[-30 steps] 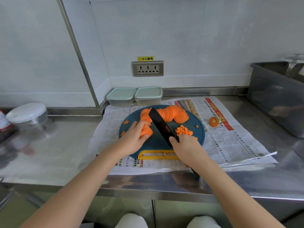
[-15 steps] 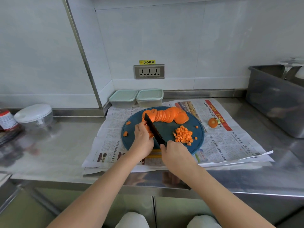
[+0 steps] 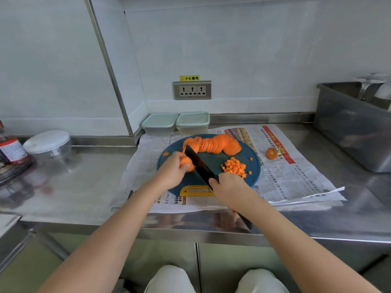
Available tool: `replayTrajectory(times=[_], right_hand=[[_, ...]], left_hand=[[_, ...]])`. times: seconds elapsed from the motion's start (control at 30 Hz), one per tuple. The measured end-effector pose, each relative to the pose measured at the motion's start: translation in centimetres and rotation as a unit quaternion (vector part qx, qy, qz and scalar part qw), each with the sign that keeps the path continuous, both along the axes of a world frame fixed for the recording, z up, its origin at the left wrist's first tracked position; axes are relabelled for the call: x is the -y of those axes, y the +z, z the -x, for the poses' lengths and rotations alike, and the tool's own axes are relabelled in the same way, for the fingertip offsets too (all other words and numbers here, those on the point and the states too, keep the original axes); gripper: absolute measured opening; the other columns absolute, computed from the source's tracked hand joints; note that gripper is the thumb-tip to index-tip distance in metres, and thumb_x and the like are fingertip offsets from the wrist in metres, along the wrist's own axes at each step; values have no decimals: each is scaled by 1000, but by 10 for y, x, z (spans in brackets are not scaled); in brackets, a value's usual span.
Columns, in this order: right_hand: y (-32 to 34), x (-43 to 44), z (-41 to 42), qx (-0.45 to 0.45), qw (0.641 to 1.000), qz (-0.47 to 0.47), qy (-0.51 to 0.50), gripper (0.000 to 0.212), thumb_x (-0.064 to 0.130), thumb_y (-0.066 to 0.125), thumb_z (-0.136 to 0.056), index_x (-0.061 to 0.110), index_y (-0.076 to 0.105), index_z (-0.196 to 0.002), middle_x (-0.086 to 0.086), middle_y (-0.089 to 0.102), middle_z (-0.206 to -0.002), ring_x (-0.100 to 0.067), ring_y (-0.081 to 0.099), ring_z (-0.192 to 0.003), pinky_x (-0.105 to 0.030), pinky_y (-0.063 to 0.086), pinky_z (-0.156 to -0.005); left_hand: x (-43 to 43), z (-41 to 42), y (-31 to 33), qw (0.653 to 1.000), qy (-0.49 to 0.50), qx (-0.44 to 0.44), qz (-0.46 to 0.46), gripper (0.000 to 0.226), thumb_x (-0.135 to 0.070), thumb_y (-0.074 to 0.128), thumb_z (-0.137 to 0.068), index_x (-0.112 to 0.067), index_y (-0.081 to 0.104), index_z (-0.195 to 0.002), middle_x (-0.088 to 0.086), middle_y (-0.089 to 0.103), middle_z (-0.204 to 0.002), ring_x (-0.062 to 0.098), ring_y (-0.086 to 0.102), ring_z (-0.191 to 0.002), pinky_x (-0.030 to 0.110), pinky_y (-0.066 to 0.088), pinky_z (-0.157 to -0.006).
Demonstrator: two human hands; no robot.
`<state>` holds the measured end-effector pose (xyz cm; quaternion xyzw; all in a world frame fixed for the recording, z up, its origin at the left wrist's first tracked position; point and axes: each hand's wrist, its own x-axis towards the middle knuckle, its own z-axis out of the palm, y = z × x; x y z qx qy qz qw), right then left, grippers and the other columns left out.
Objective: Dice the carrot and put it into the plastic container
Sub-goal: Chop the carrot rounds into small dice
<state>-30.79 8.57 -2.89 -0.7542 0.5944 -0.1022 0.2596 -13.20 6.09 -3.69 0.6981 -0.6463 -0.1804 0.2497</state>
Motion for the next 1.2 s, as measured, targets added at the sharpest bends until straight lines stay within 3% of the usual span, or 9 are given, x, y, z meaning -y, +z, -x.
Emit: replayTrajectory(times=[0.1,0.17,0.3,0.37,0.6,0.8,0.93,1.07,1.2], right_hand=[[15,2,14,14,999,-28,-4,35,28,37,-102,9,45,-73,-4,43,-64,-19,47,-51,-22,35,-39],[23,2,20,6,999,-40,3,34,25,36,-102,13,41,-70,-7,44,-64,-22,50,-47,-24,39,-36],[26,-1,18,4,998,-60,3,34,30,38,-101,8,44,-76,-9,47,-66,-19,47,-41,-22,39,-32],[24,-2,16,-17,999,-45,12,37,31,37,-102,10,42,-72,-7,46,-66,-17,46,-43,-21,38,-31],[25,-3,11,-7,999,-41,7,38,24,30,-104,16,33,-66,-4,40,-67,-15,40,-52,-23,36,-44],[23,-4,13,-46,998,-33,36,39,30,30,-102,17,36,-66,-3,44,-67,-14,40,-56,-25,35,-52],[22,-4,9,-60,997,-18,44,39,30,29,-102,17,35,-66,-2,43,-68,-13,38,-56,-24,34,-52],[23,-4,10,-58,997,-25,42,39,30,29,-102,17,35,-66,-3,43,-68,-13,38,-56,-24,34,-52],[22,-4,8,-61,997,-15,43,40,30,31,-104,14,34,-67,-3,39,-70,-17,45,-64,-25,37,-51]], left_hand=[[4,-14,12,988,-33,-122,-83,35,-29,46,-99,-12,51,-130,9,59,-124,20,59,-105,37,49,-94],[3,-16,14,979,-49,-155,-121,32,-26,46,-100,-10,57,-125,12,61,-122,19,59,-103,31,51,-88],[1,-13,13,990,-61,-72,-106,34,-25,45,-101,-16,53,-132,4,55,-133,20,48,-124,29,37,-104],[2,-12,14,995,-55,-22,-83,40,-27,44,-101,-19,45,-140,4,49,-140,19,39,-132,25,30,-101],[1,-20,8,990,-97,35,-92,83,-47,73,-77,-25,32,-146,-1,45,-143,16,47,-126,28,39,-102],[-1,-15,4,992,-116,41,-24,48,-28,74,-82,-29,58,-127,-4,66,-113,6,58,-95,22,44,-86],[-4,-9,-5,994,-96,49,20,54,-31,68,-86,-19,52,-136,2,63,-120,16,59,-108,19,39,-82],[-13,-9,-12,995,-87,31,27,76,-38,69,-83,-20,33,-148,2,50,-140,19,48,-126,35,40,-106],[-17,-12,-13,994,-47,-10,98,65,-44,67,-83,-23,46,-141,2,58,-128,18,58,-113,41,48,-96]])
